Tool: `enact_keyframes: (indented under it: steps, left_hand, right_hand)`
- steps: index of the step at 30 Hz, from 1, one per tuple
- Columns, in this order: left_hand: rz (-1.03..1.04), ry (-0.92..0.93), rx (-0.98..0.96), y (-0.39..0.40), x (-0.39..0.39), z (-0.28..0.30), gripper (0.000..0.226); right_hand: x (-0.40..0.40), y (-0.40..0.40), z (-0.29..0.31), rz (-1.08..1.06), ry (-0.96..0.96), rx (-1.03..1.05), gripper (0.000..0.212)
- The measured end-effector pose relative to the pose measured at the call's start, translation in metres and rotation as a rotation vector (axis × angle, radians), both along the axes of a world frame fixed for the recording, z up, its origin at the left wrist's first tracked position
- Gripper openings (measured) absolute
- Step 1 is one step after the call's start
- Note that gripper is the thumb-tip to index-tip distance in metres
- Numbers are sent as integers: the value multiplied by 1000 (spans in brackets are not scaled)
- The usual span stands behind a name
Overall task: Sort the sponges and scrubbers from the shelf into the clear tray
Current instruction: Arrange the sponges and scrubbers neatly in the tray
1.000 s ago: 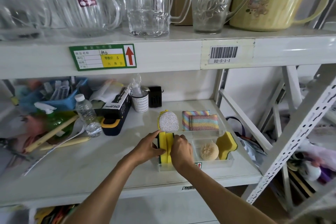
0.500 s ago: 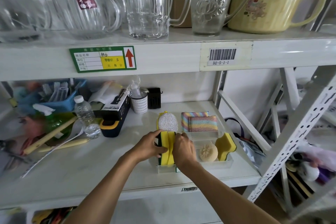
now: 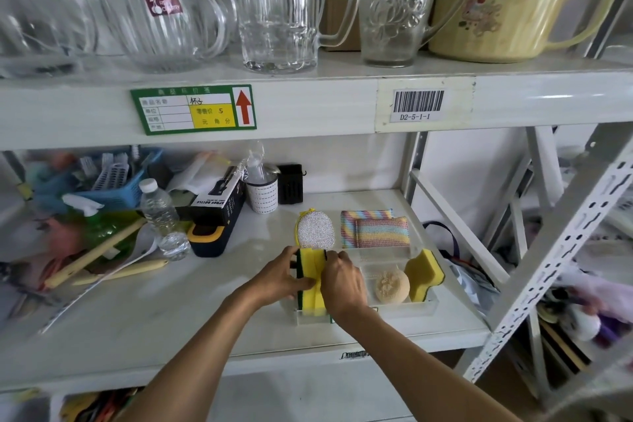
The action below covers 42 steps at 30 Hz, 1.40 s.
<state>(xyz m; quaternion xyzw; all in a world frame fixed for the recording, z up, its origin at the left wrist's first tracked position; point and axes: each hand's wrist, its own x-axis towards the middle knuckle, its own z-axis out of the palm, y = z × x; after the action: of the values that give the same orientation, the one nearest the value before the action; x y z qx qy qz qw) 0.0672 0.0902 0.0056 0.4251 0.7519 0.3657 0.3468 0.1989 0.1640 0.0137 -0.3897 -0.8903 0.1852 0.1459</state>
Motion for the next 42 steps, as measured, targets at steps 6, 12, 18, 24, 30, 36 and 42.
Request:
enact_keyframes:
  steps: [6, 12, 18, 24, 30, 36, 42]
  left_hand:
    - [-12, -11, -19, -9, -3, -12, 73]
    - [-32, 14, 5, -8, -9, -15, 75]
    - [-35, 35, 9, -3, -10, -14, 74]
    - [-24, 13, 22, -7, -8, -18, 77]
    - [-26, 20, 53, -7, -6, -21, 75]
    - [-14, 38, 61, -7, -9, -18, 66]
    - [-14, 44, 27, -4, -10, -18, 71]
  right_hand:
    - [7, 9, -2, 174, -25, -278, 69]
    - [10, 20, -2, 290, -82, -316, 96]
    - [6, 21, 2, 249, 13, -249, 82]
    - [6, 20, 1, 247, -9, -238, 79]
    - [9, 18, 0, 229, 18, -238, 78]
    - [7, 17, 2, 238, 52, -212, 74]
    - [6, 21, 1, 240, -7, -250, 75]
